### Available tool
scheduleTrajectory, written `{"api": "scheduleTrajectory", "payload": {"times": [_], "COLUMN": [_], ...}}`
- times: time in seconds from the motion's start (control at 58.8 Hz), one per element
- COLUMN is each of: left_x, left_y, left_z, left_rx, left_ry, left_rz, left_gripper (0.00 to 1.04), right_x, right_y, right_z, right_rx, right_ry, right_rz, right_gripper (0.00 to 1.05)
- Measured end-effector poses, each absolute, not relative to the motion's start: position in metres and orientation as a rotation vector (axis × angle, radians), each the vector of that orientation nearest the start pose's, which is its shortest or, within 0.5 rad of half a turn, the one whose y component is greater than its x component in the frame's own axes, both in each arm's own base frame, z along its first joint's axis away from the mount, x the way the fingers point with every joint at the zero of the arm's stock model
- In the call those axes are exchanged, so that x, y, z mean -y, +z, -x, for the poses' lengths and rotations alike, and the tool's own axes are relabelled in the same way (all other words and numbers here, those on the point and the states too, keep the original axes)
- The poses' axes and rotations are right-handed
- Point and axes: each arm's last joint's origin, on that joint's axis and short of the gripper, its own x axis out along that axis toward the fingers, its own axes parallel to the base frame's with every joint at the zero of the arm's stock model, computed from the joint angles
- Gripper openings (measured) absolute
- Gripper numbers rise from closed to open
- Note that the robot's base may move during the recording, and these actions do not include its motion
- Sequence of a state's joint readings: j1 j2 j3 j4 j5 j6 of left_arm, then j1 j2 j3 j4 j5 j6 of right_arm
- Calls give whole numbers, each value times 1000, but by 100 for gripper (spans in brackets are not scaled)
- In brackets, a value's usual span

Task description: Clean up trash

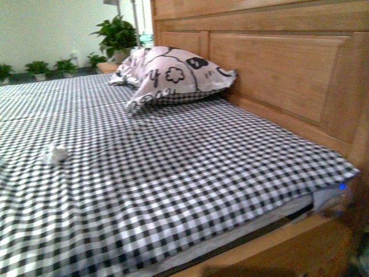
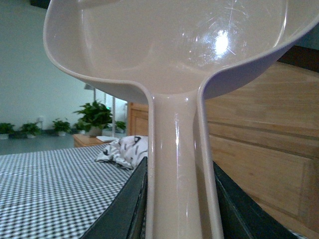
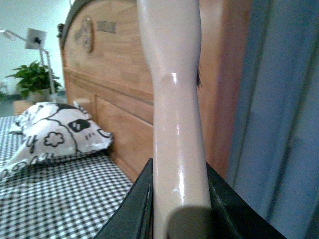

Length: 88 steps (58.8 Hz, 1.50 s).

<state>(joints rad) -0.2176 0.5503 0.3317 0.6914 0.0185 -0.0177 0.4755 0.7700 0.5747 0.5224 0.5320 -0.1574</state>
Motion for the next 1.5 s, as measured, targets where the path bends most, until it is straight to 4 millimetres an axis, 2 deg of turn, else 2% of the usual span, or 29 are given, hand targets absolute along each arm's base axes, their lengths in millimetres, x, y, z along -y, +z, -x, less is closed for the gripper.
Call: {"api": "scheduleTrajectory", "payload": {"times": [0.731,0.816,0.868,0.919,0.953,1.055,1.259,1.395,1.497], "left_x": [29,28,20,10,7,-1,-19,-26,-28], "left_y": [290,298,302,291,285,277,285,270,254], "left_z": [-130,-140,-149,-162,-170,-192,-244,-270,-281], "left_rx": [465,202,8,-156,-194,-223,-208,-287,-341], "left_ry": [-228,-79,9,33,8,-78,-178,-237,-305], "left_rz": [68,100,59,5,-14,-112,-321,-356,-371], "left_gripper": [29,29,29,28,28,28,28,28,28], "right_x": [-65,-65,-65,-65,-65,-66,-65,-65,-65], "right_y": [328,328,328,328,328,328,328,328,328], "right_z": [-158,-158,-158,-158,-158,-158,-158,-158,-158], "right_rx": [280,280,280,280,279,280,279,279,279], "right_ry": [-76,-76,-76,-77,-79,-71,-77,-77,-77], "right_rz": [-1,-1,-1,-1,-1,0,-1,-1,-1], "right_gripper": [21,21,21,21,21,21,21,21,21]}}
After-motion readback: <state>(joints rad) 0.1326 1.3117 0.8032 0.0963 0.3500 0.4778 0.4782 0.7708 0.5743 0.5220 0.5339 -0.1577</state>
